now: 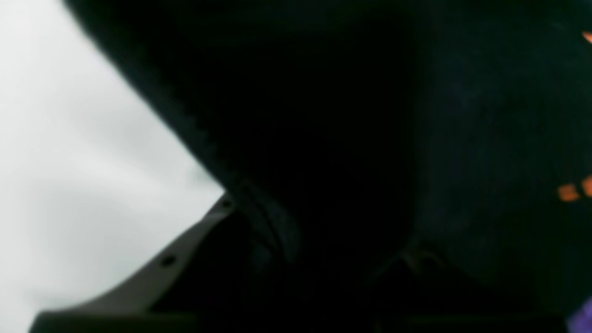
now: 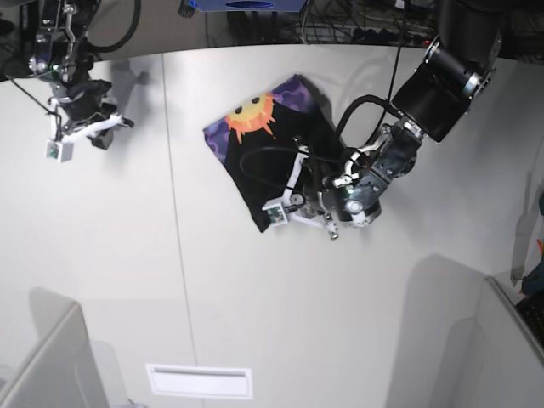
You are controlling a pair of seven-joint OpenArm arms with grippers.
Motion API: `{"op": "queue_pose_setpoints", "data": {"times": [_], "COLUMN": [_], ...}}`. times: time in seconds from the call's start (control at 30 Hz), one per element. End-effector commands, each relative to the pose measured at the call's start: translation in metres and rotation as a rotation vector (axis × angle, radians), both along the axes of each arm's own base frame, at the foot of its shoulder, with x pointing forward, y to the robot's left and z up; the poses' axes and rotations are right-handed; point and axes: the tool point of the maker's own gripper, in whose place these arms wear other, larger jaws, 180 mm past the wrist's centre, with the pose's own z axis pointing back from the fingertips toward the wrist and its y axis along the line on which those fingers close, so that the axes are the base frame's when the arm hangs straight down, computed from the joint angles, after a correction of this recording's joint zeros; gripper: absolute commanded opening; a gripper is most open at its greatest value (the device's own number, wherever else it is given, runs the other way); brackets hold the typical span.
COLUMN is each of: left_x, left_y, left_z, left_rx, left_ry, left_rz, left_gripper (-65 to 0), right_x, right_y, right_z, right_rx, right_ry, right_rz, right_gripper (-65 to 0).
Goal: Fold the T-shirt properly
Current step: 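Flip the bundle over with the left gripper, sun print up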
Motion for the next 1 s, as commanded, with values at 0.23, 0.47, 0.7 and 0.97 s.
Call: {"op": "queue_pose_setpoints", "data": {"times": [0.23, 0.47, 0.7, 0.97], "left_x": [0.000, -0.011, -0.030, -0.025], "left_y": [-0.058, -0.100, -0.121, -0.122], "left_z": [-0.003, -0.001, -0.008, -0.005], "left_rx": [0.058, -0.030, -0.014, 0.006], "left_ry": [-0.136, -0.113, -0.167, -0.197], "left_rz": [-0.212, -0.307, -0.491, -0.502], "left_gripper": [-65.0, -65.0, -65.0, -65.0], "right_x": [0.001, -0.004, -0.005, -0.011], "right_y": [-0.007, -0.013, -0.014, -0.014], "right_z": [0.002, -0.011, -0.013, -0.025], "right_rx": [0.002, 0.009, 0.009, 0.018], "right_ry": [-0.025, 0.012, 0.016, 0.050], "right_rz": [-0.023, -0.047, -0.049, -0.057], "right_gripper": [-65.0, -65.0, -65.0, -65.0]}}
